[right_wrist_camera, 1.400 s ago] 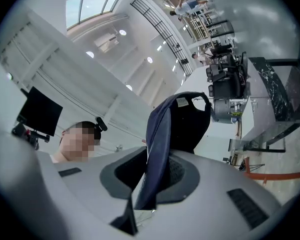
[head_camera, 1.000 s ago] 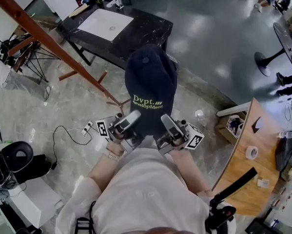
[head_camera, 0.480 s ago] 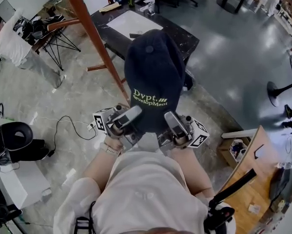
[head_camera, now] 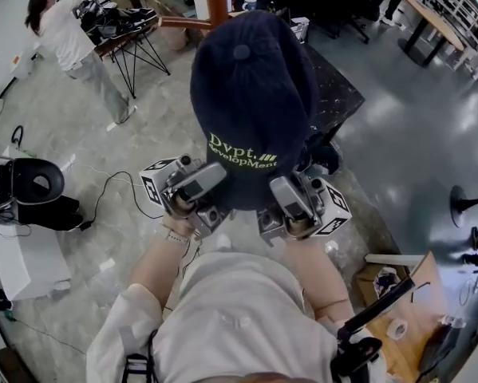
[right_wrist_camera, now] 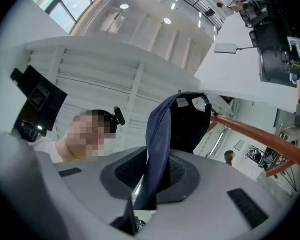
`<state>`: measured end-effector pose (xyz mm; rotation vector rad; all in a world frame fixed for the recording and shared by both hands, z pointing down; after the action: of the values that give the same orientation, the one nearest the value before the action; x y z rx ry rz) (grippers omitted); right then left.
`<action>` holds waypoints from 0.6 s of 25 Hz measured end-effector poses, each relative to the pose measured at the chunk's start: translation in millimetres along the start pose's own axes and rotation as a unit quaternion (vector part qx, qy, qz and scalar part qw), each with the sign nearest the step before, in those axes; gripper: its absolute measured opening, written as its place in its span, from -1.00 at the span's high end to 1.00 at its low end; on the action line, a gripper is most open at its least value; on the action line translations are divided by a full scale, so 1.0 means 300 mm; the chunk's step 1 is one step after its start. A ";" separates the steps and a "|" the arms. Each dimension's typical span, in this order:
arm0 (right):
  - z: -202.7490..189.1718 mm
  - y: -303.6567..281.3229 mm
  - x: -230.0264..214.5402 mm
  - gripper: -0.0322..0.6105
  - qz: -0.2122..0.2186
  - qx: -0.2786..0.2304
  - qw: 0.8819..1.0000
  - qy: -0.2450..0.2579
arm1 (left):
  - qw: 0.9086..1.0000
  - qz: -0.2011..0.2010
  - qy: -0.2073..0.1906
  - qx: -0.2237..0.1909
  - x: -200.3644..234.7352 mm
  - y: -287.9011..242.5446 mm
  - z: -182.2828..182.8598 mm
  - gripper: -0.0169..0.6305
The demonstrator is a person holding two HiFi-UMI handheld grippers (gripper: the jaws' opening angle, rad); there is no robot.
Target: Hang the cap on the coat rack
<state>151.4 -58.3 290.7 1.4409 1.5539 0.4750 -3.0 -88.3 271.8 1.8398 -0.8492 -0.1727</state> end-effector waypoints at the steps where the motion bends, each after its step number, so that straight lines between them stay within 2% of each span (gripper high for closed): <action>1: -0.001 -0.029 -0.002 0.71 0.010 0.005 1.000 -0.002 | 1.000 -0.001 -0.012 0.003 -0.022 -0.015 0.017 0.84; 4: -0.016 -0.116 -0.004 0.71 0.037 0.019 0.999 -0.003 | 0.999 -0.005 -0.043 0.006 -0.091 -0.064 0.069 0.84; 11: -0.129 -0.368 -0.069 0.71 0.078 0.051 0.996 -0.011 | 0.995 -0.012 -0.103 0.013 -0.275 0.006 0.266 0.84; 15: -0.137 -0.442 -0.063 0.71 0.103 0.067 0.992 -0.012 | 0.991 -0.020 -0.133 0.020 -0.330 -0.018 0.300 0.84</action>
<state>41.0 -94.5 212.8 1.7145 1.4477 0.4798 -117.1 -94.0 201.9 1.8993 -1.0056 -0.4367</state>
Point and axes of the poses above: the fingertips, and each gripper's own axes: y backward along the fingers, x to its left, z out of its top, the point moved 8 cm from there along y, backward along the fingers, and after that the axes turned 6 degrees about -z, right-handed, at the moved point
